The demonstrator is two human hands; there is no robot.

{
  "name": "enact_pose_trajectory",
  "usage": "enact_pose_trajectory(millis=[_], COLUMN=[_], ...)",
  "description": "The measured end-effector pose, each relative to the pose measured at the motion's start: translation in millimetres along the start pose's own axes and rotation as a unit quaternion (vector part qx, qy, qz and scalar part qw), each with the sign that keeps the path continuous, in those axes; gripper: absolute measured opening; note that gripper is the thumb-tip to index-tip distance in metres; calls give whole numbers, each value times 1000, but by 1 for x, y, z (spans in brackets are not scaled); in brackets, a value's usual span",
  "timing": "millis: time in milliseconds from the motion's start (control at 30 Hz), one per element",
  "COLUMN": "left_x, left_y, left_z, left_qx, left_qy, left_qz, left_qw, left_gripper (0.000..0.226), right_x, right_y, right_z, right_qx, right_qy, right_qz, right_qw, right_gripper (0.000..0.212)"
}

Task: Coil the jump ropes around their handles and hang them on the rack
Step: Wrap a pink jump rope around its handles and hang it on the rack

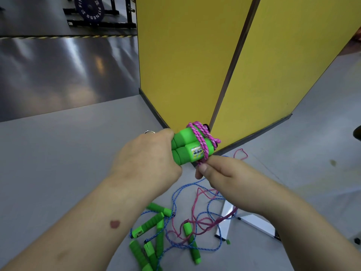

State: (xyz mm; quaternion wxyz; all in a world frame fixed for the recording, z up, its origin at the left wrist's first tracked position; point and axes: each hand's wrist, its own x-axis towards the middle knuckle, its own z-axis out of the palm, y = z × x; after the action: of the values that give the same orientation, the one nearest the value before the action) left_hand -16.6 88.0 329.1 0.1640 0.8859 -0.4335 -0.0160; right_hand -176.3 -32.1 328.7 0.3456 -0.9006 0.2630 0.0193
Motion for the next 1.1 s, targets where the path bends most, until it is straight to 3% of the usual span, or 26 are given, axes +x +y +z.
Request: enact_pose_trajectory(millis=[167,367,567,767,1000,1100], left_x=[0,-4,-10,-16,-19,-19], left_y=[-2,0,5,15,18,20], left_z=[4,2,2,-5,-5,-3], left_qx=[20,51,91,130,109,77], left_qy=[-7,-58,-91,-83,-66,-58], left_qz=[-13,27,63,149,232,253], left_qw=[1000,997,990,977,964,963], left_gripper=[19,22,24,33,31,37], right_x=[-8,-14,-13,-7,1,4], right_y=[-15,-17,-17,-9,12,18], right_z=[-7,-19,-26,-28,-26,-24], right_qx=[-70,-35,45,149,255,340], right_qy=[-19,-1,46,80,66,66], right_qz=[-48,-66,-86,-86,-67,-63], right_qw=[996,997,994,982,962,936], right_gripper=[30,29,13,30,24,27])
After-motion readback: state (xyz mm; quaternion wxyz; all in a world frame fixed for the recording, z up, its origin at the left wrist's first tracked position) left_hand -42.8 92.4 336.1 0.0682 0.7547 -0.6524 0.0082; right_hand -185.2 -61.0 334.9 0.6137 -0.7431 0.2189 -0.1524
